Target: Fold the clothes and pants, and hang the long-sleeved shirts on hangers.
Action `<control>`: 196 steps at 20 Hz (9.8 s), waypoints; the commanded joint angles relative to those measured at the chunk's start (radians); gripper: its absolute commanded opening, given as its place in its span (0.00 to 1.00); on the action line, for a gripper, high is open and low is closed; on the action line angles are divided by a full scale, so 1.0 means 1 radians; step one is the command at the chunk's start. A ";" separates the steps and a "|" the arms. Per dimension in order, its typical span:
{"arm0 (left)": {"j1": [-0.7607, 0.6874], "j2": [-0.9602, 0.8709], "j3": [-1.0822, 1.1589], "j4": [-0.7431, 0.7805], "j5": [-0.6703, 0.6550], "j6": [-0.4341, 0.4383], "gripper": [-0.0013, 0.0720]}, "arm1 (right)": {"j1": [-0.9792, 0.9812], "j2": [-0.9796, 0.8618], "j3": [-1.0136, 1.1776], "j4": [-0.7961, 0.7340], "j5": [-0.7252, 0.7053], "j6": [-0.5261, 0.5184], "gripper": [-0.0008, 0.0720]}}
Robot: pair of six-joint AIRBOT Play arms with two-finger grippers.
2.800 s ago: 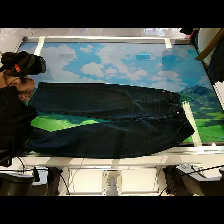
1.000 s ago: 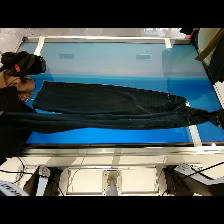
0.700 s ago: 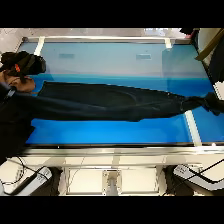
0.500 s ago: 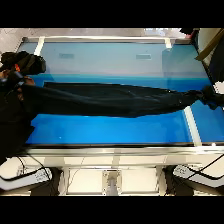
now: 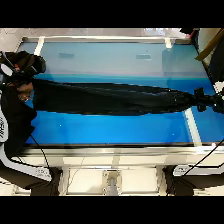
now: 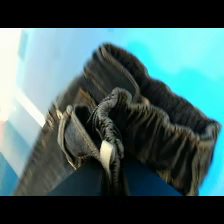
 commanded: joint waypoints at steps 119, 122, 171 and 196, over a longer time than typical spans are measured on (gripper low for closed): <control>-0.357 0.304 0.025 -0.406 -0.389 0.481 0.04 | 0.328 0.011 -0.375 0.499 0.448 -0.782 0.07; -0.368 0.290 0.006 -0.407 -0.388 0.481 0.04 | 0.280 0.111 -0.333 0.468 0.575 -0.753 0.07; -0.509 0.447 -0.072 0.027 -0.467 0.422 0.04 | 0.791 0.281 0.070 -0.580 0.489 0.049 0.64; -0.510 0.447 -0.072 0.020 -0.527 0.384 0.04 | 0.552 -0.035 -0.004 0.331 0.212 -0.523 0.07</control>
